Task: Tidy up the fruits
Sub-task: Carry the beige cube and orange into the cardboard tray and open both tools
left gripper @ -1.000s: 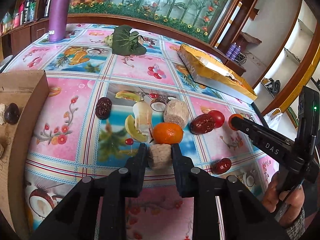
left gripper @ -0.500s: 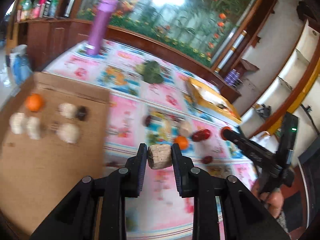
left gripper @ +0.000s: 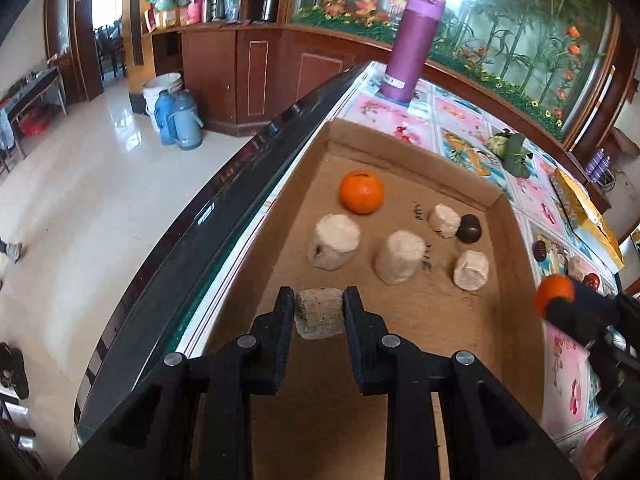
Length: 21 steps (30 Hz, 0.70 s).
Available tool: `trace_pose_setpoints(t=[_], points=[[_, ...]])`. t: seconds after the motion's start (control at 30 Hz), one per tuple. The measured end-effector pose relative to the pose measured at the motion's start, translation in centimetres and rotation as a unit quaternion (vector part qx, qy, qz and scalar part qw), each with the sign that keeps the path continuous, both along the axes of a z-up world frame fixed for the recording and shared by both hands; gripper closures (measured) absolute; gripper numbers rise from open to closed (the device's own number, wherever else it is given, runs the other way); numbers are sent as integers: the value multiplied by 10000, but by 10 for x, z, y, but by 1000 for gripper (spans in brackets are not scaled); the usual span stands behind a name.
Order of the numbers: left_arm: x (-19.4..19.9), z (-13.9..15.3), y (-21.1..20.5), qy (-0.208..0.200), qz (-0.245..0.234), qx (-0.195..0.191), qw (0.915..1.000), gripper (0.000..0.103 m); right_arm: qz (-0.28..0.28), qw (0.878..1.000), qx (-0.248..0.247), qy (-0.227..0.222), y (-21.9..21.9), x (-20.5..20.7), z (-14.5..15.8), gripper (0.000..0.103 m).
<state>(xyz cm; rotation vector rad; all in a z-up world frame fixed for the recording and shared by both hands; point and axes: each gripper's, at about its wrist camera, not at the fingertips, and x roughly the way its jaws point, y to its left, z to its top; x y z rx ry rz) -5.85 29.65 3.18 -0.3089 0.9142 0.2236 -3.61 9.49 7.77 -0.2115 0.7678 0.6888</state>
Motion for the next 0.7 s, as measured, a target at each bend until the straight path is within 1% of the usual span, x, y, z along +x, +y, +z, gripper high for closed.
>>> trace_pose_setpoints(t=[0.07, 0.1, 0.2, 0.3, 0.37, 0.4, 0.47, 0.5, 0.57, 0.6, 0.67, 0.7], points=[[1, -2, 3, -17, -38, -135, 9999, 79, 161, 9997, -144, 85, 22, -1, -11, 70], [2, -1, 3, -31, -47, -126, 9999, 79, 214, 9994, -229, 120, 31, -1, -16, 70], [2, -1, 6, -78, -46, -210, 9997, 79, 308, 9983, -441, 204, 49, 1, -30, 70], [-1, 1, 9, -129, 19, -336, 9993, 75, 358, 9971, -642, 216, 61, 2, -42, 70], [-7, 5, 12, -247, 87, -424, 9988, 68, 351, 9968, -697, 173, 64, 0, -46, 70], [-11, 8, 12, -305, 119, -440, 9985, 67, 356, 9967, -713, 134, 64, 0, -46, 69], [-18, 17, 12, -458, 203, -475, 9976, 58, 373, 9966, -726, 100, 64, -1, -45, 69], [-22, 23, 11, -556, 252, -477, 9970, 56, 375, 9967, -718, 83, 64, -2, -44, 69], [-31, 32, 10, -706, 318, -418, 9961, 47, 395, 9969, -672, 64, 64, -3, -42, 68], [-36, 37, 7, -785, 362, -365, 9956, 44, 398, 9971, -643, 35, 63, -6, -40, 68], [-44, 45, 4, -874, 407, -326, 9948, 35, 378, 9978, -543, -90, 58, -11, -32, 65], [-47, 48, 2, -899, 440, -285, 9946, 31, 365, 9980, -488, -141, 55, -14, -28, 60]])
